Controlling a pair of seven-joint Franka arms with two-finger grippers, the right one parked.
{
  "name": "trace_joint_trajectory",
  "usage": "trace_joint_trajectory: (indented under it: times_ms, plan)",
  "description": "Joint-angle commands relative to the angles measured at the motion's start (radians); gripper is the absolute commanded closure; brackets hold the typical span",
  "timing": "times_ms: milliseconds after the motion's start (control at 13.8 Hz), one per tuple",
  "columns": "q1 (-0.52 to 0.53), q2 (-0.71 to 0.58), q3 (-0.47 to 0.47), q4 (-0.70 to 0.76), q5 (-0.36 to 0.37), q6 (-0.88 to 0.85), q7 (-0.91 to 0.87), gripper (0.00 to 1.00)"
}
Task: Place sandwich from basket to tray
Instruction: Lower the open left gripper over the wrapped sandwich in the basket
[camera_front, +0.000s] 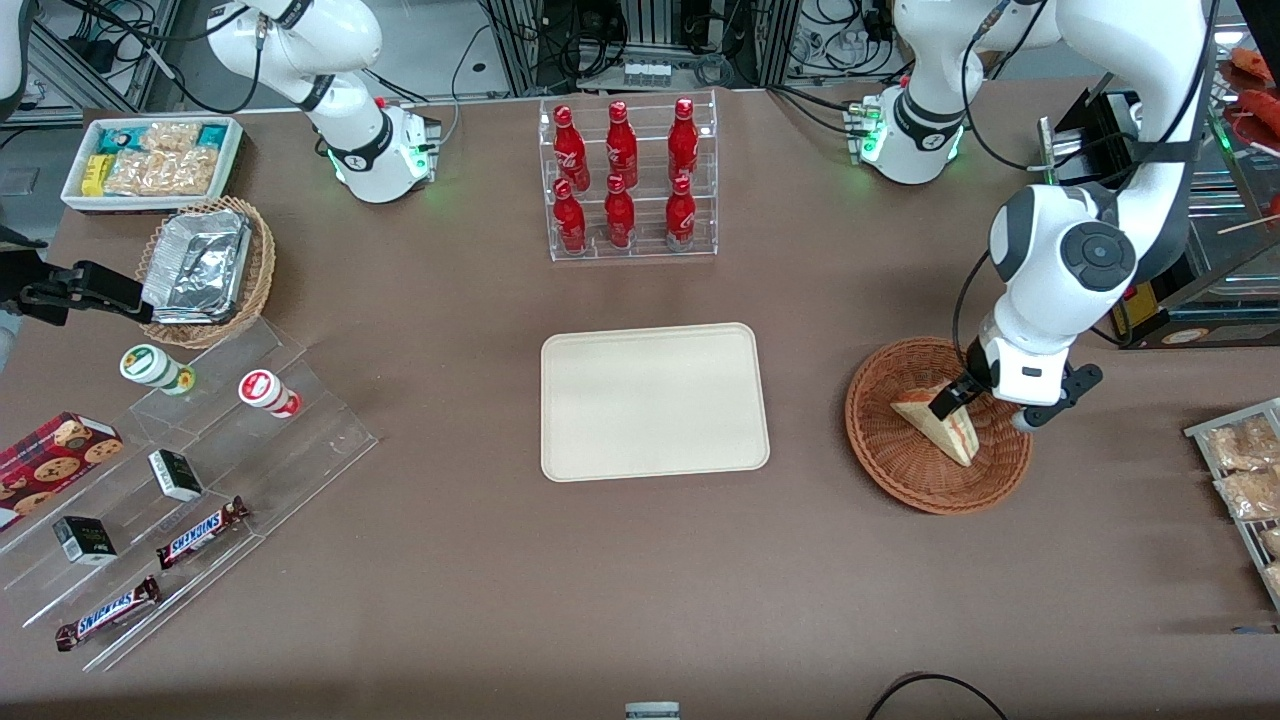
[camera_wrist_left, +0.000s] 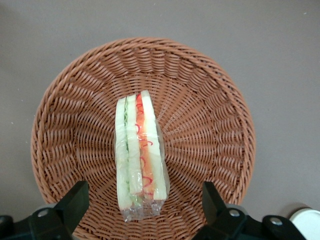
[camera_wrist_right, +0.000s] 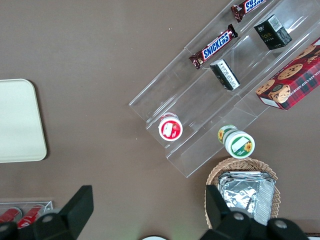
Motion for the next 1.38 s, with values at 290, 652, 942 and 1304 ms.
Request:
trace_joint_trajectory:
  times_ms: [290, 652, 942, 1304]
  plan:
    - [0.003, 0.061, -0.002, -0.013, 0.000, 0.052, -0.049, 0.00]
    - [0.020, 0.096, -0.002, -0.010, 0.000, 0.074, -0.049, 0.00]
    - [0.018, 0.120, -0.004, -0.007, -0.001, 0.106, -0.078, 0.00]
    - [0.012, 0.137, -0.004, -0.007, -0.001, 0.117, -0.080, 0.37]
